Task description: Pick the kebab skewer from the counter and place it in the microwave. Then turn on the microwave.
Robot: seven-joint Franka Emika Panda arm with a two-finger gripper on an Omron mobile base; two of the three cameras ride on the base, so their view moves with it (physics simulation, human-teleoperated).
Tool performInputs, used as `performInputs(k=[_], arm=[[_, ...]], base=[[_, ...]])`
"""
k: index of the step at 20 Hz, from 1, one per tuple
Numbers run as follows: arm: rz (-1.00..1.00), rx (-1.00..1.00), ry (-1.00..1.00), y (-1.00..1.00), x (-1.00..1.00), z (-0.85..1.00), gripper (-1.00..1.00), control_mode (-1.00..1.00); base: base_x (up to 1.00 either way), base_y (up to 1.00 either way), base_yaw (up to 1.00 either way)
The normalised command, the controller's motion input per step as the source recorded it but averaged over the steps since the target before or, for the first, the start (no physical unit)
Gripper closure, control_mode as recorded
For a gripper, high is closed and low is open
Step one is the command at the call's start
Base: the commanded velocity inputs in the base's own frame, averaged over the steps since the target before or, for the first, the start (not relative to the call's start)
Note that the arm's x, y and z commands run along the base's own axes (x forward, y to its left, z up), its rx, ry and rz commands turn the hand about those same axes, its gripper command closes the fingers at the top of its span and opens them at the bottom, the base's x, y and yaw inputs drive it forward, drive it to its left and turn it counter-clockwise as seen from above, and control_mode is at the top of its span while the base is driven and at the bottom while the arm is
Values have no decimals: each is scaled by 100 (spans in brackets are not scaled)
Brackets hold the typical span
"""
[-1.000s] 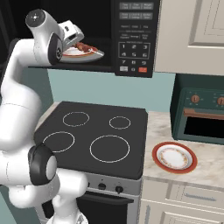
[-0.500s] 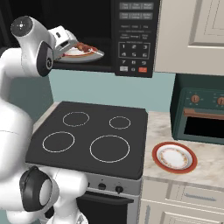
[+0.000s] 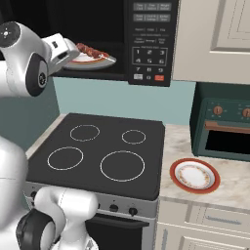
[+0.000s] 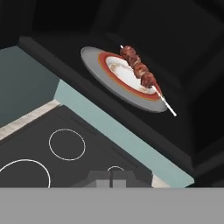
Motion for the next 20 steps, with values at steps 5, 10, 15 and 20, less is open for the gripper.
performInputs(k=[5,10,15,20], arm=[[0,0,-3,0,-70,4,100,-100],[0,0,-4,0,-67,1,100,-100],[0,0,-5,0,-64,3,100,-100],[0,0,-5,3,-59,8,100,-100]], base=[[0,0,0],[0,0,0],[0,0,0],[0,0,0]])
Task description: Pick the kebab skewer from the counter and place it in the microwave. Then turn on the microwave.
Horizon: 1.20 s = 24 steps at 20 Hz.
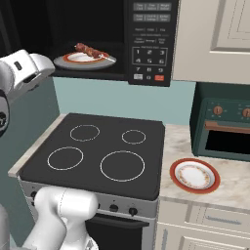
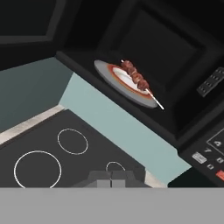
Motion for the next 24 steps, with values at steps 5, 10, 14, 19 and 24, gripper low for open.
performInputs(k=[5,10,14,19,24], arm=[[1,0,-3,8,-56,11,100,-100],[1,0,0,9,-55,12,100,-100],[2,0,-3,16,-55,8,100,-100],[2,0,-7,20,-55,5,100,-100],[1,0,-7,15,-57,11,100,-100]], base=[[0,0,0],[0,0,0],[0,0,0],[0,0,0],[0,0,0]])
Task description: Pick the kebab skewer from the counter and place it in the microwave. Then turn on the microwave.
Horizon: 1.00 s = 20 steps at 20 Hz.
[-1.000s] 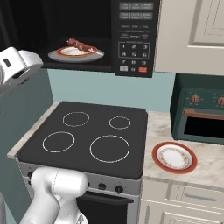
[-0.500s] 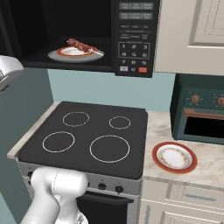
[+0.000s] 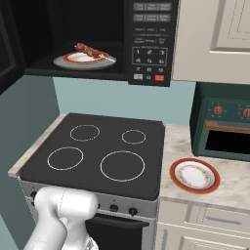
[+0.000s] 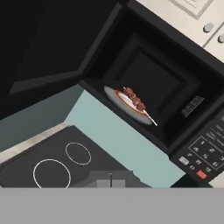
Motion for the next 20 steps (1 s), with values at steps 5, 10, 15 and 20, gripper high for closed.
performInputs(k=[5,10,15,20], arm=[[1,0,-7,15,-56,11,100,-100],[1,0,-7,17,-54,9,100,-100],[0,0,-7,17,-47,8,100,-100],[0,0,-6,17,-28,1,100,-100]], base=[[0,0,0],[0,0,0],[0,0,0],[0,0,0]])
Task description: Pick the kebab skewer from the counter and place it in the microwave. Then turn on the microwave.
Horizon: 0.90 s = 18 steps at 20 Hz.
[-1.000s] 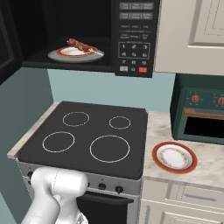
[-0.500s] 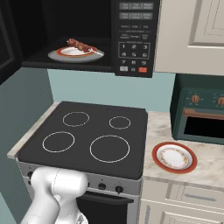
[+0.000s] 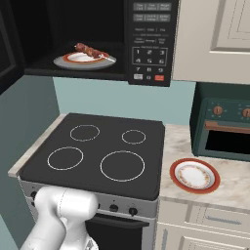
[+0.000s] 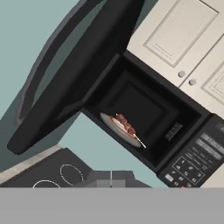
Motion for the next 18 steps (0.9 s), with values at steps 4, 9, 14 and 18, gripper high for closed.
performInputs(k=[4,9,14,18], arm=[[-1,0,-6,20,-9,0,100,-100],[-3,0,-4,22,-5,0,100,-100],[-3,0,-2,21,-9,0,100,-100],[-5,0,0,20,-4,0,100,-100]], base=[[0,0,0],[0,0,0],[0,0,0],[0,0,0]])
